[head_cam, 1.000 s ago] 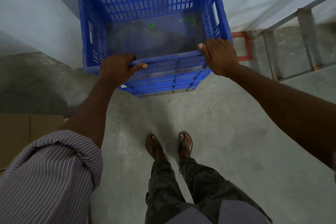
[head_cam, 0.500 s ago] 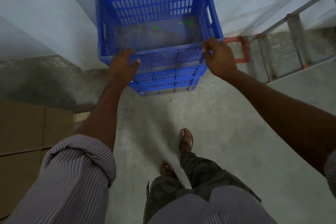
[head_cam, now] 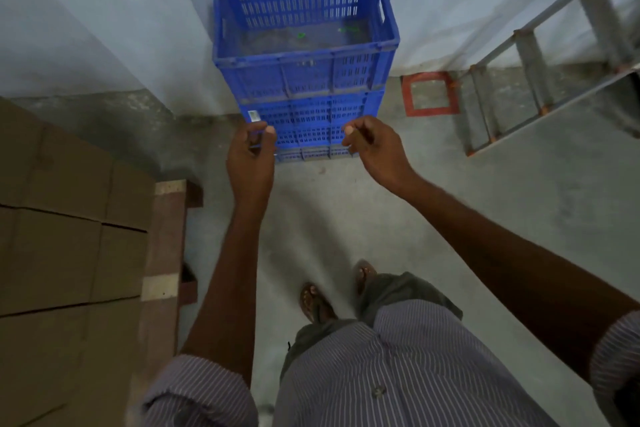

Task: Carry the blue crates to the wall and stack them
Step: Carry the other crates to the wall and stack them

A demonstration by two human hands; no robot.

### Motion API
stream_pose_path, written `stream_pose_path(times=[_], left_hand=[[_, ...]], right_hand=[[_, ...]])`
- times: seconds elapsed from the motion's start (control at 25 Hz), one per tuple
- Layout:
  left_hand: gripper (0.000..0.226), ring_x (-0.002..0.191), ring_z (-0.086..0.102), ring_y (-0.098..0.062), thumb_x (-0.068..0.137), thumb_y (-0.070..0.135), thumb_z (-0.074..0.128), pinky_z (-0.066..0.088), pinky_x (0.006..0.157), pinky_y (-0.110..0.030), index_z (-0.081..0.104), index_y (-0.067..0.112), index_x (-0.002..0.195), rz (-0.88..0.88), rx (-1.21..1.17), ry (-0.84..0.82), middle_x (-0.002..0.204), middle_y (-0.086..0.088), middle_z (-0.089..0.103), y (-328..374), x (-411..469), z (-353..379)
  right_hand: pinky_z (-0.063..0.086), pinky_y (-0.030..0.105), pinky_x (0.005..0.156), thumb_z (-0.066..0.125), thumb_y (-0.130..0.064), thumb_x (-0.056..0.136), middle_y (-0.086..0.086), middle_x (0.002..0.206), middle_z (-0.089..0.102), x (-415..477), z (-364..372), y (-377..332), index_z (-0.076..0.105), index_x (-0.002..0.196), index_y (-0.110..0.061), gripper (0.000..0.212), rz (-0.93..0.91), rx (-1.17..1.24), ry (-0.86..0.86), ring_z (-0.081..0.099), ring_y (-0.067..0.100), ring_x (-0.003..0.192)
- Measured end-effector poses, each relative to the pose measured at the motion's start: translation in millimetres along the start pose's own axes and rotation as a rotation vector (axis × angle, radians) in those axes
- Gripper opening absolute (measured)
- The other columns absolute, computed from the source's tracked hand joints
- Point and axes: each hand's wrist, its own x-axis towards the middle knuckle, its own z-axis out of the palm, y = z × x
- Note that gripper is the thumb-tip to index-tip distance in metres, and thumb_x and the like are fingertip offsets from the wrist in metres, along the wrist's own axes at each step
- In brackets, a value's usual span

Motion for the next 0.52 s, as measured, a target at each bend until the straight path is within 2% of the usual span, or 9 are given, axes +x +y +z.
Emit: stream_pose_path(times=[0.12, 0.24, 0.36, 0.52], left_hand=[[0.007, 0.074, 0.068, -0.015, 0.094, 0.029, 0.065, 0.058, 0.077, -0.043, 0.066, 0.024, 0.098, 0.021, -0.078, 0.093, 0.084, 0.003, 0.071, 28, -83, -15], [0.004, 0.077, 0.071, -0.017, 0.096, 0.028, 0.066, 0.059, 0.077, -0.040, 0.067, 0.026, 0.099, -0.017, -0.101, 0.214, 0.088, 0.001, 0.072, 40, -172, -16], [0.019, 0.082, 0.072, -0.020, 0.098, 0.026, 0.065, 0.058, 0.077, -0.036, 0.067, 0.012, 0.110, -0.106, -0.112, 0.347, 0.096, -0.007, 0.074, 42, -261, -12], [0.019, 0.084, 0.073, -0.019, 0.099, 0.028, 0.064, 0.054, 0.074, -0.027, 0.066, 0.015, 0.113, -0.236, -0.105, 0.494, 0.100, -0.005, 0.074, 53, -373, -10]], right_hand=[[0.053, 0.026, 0.070, 0.059, -0.025, 0.101, 0.003, 0.084, 0.072, -54, -14, -16, 0.067, 0.094, -0.006, 0.022, -0.053, 0.054, -0.039, 0.069, 0.011, 0.071], [0.050, 0.019, 0.066, 0.060, -0.019, 0.100, 0.007, 0.087, 0.072, -112, -31, -20, 0.066, 0.095, -0.004, 0.017, -0.032, 0.051, -0.119, 0.067, 0.010, 0.068], [0.055, 0.027, 0.069, 0.063, -0.018, 0.098, 0.003, 0.084, 0.071, -168, -53, -14, 0.065, 0.096, -0.009, 0.010, -0.052, 0.079, -0.167, 0.069, 0.017, 0.069], [0.058, 0.037, 0.072, 0.063, -0.020, 0.098, -0.002, 0.084, 0.071, -248, -81, 4, 0.064, 0.100, -0.015, 0.005, -0.047, 0.089, -0.316, 0.068, 0.019, 0.070]])
